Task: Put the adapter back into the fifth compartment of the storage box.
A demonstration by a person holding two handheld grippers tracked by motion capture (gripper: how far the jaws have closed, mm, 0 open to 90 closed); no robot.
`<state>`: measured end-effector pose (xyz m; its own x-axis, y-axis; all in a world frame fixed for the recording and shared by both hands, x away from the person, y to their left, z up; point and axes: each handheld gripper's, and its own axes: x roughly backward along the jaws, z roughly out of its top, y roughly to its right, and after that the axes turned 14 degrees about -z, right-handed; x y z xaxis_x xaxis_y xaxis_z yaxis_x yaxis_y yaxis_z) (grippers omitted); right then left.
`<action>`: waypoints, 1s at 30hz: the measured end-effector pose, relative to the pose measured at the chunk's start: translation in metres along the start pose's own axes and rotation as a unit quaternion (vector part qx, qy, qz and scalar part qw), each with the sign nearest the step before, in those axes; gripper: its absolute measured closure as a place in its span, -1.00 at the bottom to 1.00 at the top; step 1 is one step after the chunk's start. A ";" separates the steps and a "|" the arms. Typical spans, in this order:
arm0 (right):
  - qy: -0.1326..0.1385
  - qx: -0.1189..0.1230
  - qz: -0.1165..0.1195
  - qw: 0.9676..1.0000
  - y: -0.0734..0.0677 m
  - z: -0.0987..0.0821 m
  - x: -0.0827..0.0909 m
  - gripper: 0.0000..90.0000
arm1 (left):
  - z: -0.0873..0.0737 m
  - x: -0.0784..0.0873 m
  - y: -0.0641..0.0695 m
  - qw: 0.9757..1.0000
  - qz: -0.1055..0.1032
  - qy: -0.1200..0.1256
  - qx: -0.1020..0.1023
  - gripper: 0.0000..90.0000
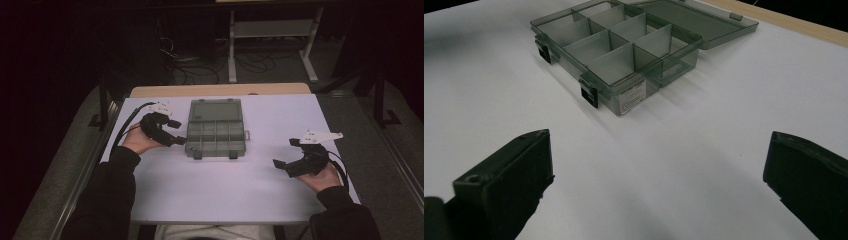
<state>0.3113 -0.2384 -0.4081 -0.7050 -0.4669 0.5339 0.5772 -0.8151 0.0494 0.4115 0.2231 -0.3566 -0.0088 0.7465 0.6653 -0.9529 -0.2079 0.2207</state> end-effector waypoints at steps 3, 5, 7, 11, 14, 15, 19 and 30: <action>-0.001 0.000 0.000 1.000 0.000 0.000 0.000 -1.00 | 0.000 0.003 0.001 1.000 0.005 0.009 0.000 -0.55; -0.001 0.000 0.000 1.000 0.000 0.000 0.001 -1.00 | 0.000 0.004 0.003 1.000 0.014 0.010 -0.002 -0.63; 0.000 0.000 0.000 1.000 0.000 0.000 0.001 -1.00 | 0.000 0.004 0.004 1.000 0.020 0.012 -0.002 -0.68; 0.000 0.000 0.000 1.000 0.000 0.000 0.001 -1.00 | 0.002 0.006 0.009 0.999 0.039 0.015 -0.003 -0.98; -0.001 0.000 0.000 1.000 0.000 0.000 0.001 -1.00 | 0.003 0.008 0.013 0.999 0.035 0.022 -0.005 -1.00; 0.000 0.000 -0.001 1.000 0.000 0.000 0.001 -1.00 | 0.003 0.009 0.014 0.999 0.035 0.021 -0.007 -1.00; 0.001 0.000 -0.002 1.000 0.000 0.000 0.001 -1.00 | 0.002 0.012 0.017 0.999 0.036 0.025 -0.010 -1.00; 0.000 0.000 -0.002 1.000 0.000 0.000 0.001 -1.00 | -0.007 0.024 0.025 0.998 0.056 0.034 -0.023 -1.00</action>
<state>0.3105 -0.2391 -0.4077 -0.7073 -0.4636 0.5336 0.5740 -0.8172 0.0510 0.3852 0.2396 -0.3401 -0.1342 0.7617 0.6339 -0.9577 -0.2641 0.1145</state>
